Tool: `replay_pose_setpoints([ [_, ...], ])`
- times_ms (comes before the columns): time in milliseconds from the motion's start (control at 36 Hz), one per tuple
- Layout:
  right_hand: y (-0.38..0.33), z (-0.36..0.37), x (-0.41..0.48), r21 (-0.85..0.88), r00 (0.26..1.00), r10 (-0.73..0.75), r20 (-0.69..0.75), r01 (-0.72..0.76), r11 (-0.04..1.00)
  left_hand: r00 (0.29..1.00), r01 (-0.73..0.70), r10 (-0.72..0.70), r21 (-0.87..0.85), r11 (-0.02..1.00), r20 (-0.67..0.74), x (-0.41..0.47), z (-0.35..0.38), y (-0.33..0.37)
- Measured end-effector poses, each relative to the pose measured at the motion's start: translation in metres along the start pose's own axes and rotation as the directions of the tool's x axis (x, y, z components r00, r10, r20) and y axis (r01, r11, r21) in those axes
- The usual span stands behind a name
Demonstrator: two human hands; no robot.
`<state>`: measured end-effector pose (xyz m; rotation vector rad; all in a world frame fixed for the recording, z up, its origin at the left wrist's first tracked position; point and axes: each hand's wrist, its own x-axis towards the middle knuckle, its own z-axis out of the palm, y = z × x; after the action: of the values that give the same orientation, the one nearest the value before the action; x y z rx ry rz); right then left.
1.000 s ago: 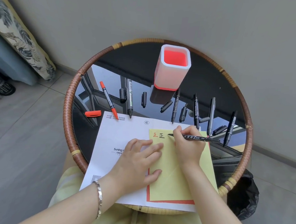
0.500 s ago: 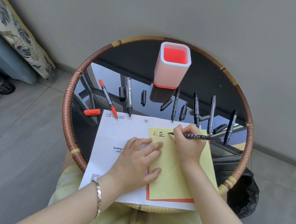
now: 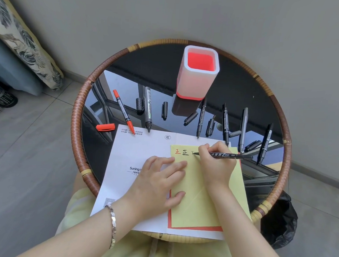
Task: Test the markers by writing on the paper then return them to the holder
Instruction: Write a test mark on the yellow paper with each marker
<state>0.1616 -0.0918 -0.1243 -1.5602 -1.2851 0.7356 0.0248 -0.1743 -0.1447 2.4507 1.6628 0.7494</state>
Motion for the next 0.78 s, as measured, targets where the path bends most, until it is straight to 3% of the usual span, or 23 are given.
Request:
replay_pose_setpoints([
  [639,-0.0011,-0.0004,0.0001,0.002,0.998,0.022,0.051,-0.022,1.0,1.0,0.0,0.0,-0.002,1.0,0.001,0.001,-0.0017,0.0005],
  [778,-0.0005,-0.0013,-0.0012,0.017,1.0,0.011,-0.017,-0.011,1.0,1.0,0.003,-0.003,-0.004,1.0,0.003,0.0009,-0.0015,0.0008],
])
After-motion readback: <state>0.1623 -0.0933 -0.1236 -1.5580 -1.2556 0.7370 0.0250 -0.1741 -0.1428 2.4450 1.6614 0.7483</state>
